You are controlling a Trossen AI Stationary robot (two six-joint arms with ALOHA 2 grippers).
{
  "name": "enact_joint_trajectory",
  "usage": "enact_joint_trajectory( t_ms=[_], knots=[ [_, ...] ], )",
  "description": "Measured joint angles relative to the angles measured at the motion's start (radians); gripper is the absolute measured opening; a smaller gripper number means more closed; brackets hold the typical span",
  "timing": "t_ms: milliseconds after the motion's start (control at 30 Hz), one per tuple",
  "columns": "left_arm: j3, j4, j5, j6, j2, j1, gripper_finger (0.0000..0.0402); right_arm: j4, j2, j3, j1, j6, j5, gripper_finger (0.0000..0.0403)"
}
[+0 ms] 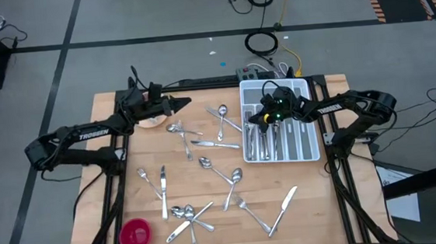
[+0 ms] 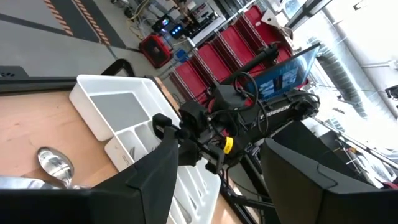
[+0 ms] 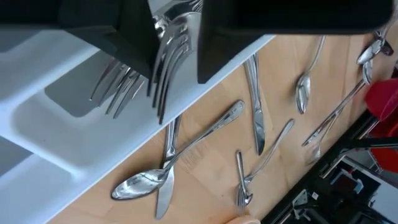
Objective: Sort silverware
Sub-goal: Put the silver fork into the white silverware tray, then put the bottom silver fork into the white silverware tray
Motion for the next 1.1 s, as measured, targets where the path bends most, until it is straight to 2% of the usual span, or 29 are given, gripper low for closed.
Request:
enact_joint_trajectory(
  t_ms=[267, 533, 667, 833, 1000, 1100],
  knots=[
    [0.000, -0.004, 0.003, 0.003, 0.000, 0.000, 0.0228, 0.000, 0.000, 0.000, 0.000, -0.011, 0.066, 0.0144],
    [0.001, -0.048, 0.009, 0.008, 0.001, 0.000, 0.0228, -0.025, -0.010, 0.002, -0.001, -0.052, 0.119, 0.0159],
    [0.001, -0.108, 0.015, 0.017, 0.001, -0.001, 0.0228, -0.060, -0.068, 0.041, -0.003, -0.081, 0.125, 0.0160],
    [0.001, -0.333, -0.007, 0.132, 0.000, -0.001, 0.0228, -0.271, -0.174, 0.135, -0.004, -0.200, 0.140, 0.0160],
    [0.001, -0.590, -0.079, 0.110, 0.001, -0.001, 0.0228, -0.524, -0.264, 0.247, -0.004, -0.314, 0.209, 0.0160],
    [0.001, -0.671, -0.090, 0.130, 0.001, -0.007, 0.0228, -0.593, -0.301, 0.293, -0.003, -0.347, 0.212, 0.0160]
  ],
)
